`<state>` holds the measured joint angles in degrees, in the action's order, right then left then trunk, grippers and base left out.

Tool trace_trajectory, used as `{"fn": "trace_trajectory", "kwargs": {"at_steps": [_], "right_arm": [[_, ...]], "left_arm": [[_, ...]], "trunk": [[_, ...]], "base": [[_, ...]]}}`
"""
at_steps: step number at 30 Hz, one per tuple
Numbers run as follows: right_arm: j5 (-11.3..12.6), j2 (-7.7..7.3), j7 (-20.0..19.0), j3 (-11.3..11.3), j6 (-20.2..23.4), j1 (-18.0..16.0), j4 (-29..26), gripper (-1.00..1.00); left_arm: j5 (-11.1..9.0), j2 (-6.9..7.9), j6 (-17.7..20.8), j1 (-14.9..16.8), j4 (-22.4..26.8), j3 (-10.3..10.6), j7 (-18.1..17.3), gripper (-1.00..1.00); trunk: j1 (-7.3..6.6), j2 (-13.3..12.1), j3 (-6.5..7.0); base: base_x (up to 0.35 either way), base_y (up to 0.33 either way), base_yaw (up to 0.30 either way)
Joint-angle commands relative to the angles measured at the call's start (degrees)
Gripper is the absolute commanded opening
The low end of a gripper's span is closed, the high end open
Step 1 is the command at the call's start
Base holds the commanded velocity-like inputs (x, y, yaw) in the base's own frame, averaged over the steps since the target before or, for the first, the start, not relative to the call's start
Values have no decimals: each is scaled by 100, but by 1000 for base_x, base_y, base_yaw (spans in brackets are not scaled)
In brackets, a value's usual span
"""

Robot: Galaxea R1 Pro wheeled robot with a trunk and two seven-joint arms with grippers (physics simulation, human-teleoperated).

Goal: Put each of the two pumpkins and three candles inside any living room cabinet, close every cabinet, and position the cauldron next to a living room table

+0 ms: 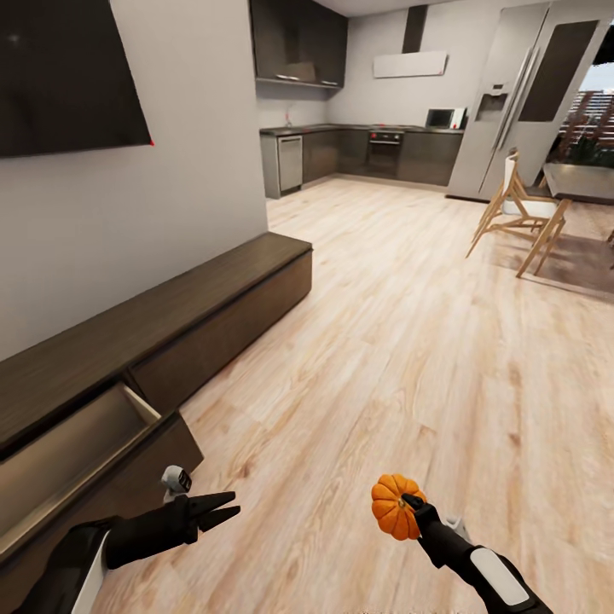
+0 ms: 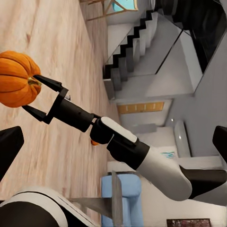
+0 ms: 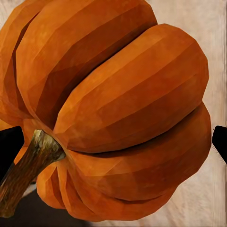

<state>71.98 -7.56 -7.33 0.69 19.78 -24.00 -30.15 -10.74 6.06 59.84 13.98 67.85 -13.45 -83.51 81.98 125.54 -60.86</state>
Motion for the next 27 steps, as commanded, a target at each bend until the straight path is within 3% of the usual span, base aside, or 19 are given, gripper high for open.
{"fn": "trace_trajectory", "kwargs": {"at_steps": [1, 6, 9, 11, 12, 14, 15, 16, 25, 27], "right_arm": [[0, 0, 3, 1, -1, 0, 0, -100], [0, 0, 3, 1, -1, 1, 0, -100], [0, -4, 3, 1, -1, -2, 0, -100], [-3, -7, 7, 1, -2, -3, 0, -100], [-9, -5, 9, 1, -6, -3, 0, -100], [-16, -7, 14, -1, -8, -3, 0, -100], [-24, -8, 18, 0, -9, -1, 0, -100], [-28, -8, 21, 0, -9, 0, 0, -100], [-67, 2, 38, -30, -17, 1, 0, -100], [-69, 7, 38, -43, -18, 1, 0, -100]], "left_arm": [[1, 0, -3, 0, 0, -1, 4, 100], [9, 4, -34, 0, -5, -7, 104, 100], [11, 8, -40, 13, -6, -11, 415, 100], [10, 8, -46, 17, -9, -11, 842, 100], [10, 8, -48, 17, -18, -14, 1269, 100], [11, 7, -50, 17, -22, -20, 1795, 100], [7, -2, -51, 17, -24, -29, 2532, 100], [5, -9, -56, 17, -25, -33, 2878, 100], [-3, -47, -275, 20, -26, -30, 5646, 100], [-27, -54, -518, 22, -26, -29, 6333, 100]], "trunk": [[-23, -42, 15], [-132, -242, 97], [-198, -362, 150], [-242, -443, 186], [-264, -483, 204], [-308, -563, 240], [-330, -603, 259], [-352, -643, 278], [-550, -1004, 463], [-594, -1084, 505]], "base": [[0, 0, -234], [0, 0, -260], [0, 0, -273], [0, 0, -275], [0, 0, -276], [0, 0, -276], [0, 0, -276], [0, 0, -276], [0, 0, -277], [0, 0, -277]]}}
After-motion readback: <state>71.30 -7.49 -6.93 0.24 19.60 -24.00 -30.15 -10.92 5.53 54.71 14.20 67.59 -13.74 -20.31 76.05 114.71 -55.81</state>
